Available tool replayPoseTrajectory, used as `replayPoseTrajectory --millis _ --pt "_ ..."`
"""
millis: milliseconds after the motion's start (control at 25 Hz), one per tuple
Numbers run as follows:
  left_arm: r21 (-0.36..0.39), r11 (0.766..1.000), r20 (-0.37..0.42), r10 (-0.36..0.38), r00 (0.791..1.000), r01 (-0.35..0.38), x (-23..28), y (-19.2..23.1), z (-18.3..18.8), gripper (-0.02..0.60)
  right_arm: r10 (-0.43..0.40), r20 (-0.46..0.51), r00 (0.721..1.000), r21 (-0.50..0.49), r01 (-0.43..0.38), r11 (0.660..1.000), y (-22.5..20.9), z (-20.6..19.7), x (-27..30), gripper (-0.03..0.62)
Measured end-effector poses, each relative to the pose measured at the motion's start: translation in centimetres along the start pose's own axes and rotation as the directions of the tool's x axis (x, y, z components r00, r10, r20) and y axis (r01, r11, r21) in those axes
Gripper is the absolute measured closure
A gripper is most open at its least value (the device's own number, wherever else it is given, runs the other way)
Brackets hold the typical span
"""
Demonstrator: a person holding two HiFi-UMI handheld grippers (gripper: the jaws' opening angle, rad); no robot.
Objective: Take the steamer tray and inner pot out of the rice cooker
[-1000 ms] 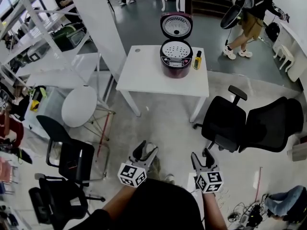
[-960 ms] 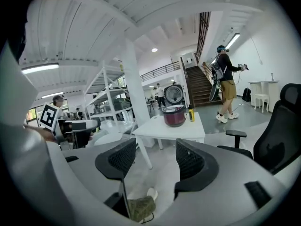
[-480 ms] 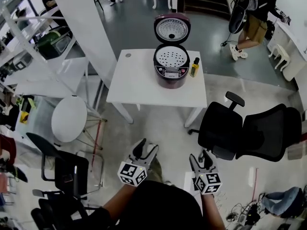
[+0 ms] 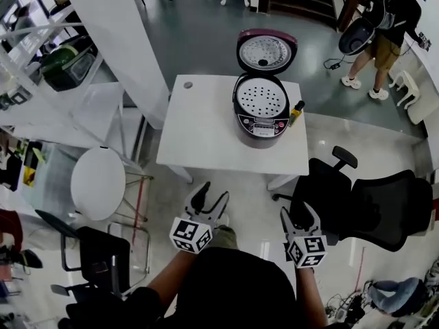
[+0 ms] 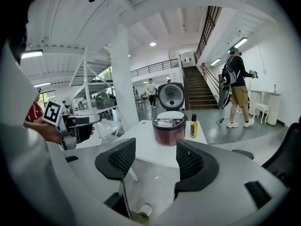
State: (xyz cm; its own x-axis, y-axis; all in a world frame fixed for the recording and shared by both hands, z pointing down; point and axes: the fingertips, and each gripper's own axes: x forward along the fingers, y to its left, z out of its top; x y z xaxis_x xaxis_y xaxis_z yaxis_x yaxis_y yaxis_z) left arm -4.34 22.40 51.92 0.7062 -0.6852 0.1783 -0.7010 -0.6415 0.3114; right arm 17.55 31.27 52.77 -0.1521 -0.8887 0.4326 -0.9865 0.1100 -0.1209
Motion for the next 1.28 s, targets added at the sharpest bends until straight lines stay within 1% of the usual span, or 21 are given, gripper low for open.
replayPoseTrajectory --millis 160,360,600,800,880,1040,1160,1280 --pt "-0.019 1.0 -0.01 -0.001 1.0 0.001 2.4 4.1 1.5 0.344 0.002 0.0 1.0 0.002 -0.002 1.0 0.9 2.8 4.6 0.358" --pt "-0.043 0.999 -0.013 -0.025 1.0 0.025 5.0 7.7 2.6 0.344 -0.022 -0.018 1.0 0.006 0.022 1.0 1.0 4.5 9.1 0.356" --pt "-0.048 0.997 -0.028 -0.055 0.998 0.053 7.4 10.8 3.0 0.344 -0.067 -0.01 0.998 0.035 0.067 0.997 0.7 6.3 11.4 0.358" --pt "-0.084 0.996 0.001 -0.032 0.999 0.032 8.3 11.8 3.5 0.344 -0.078 -0.031 0.996 0.022 0.079 0.997 0.2 6.2 12.7 0.358" --pt "-0.088 0.996 0.001 -0.013 1.0 0.013 8.4 12.1 3.5 0.344 -0.063 -0.011 0.998 0.004 0.063 0.998 0.5 7.1 13.7 0.358" --pt "-0.088 0.996 -0.029 0.005 1.0 -0.008 9.4 12.3 2.8 0.344 -0.005 0.042 0.999 -0.021 0.006 1.0 0.8 9.8 16.0 0.358" --pt "-0.09 0.995 -0.03 0.04 0.999 -0.042 10.2 12.5 2.9 0.344 0.04 0.032 0.999 -0.024 -0.039 0.999 0.2 10.0 17.6 0.358" --pt "-0.097 0.992 -0.024 0.073 0.997 -0.075 11.8 12.7 3.4 0.344 0.061 0.017 0.998 -0.029 -0.06 0.998 -1.7 10.3 19.1 0.358"
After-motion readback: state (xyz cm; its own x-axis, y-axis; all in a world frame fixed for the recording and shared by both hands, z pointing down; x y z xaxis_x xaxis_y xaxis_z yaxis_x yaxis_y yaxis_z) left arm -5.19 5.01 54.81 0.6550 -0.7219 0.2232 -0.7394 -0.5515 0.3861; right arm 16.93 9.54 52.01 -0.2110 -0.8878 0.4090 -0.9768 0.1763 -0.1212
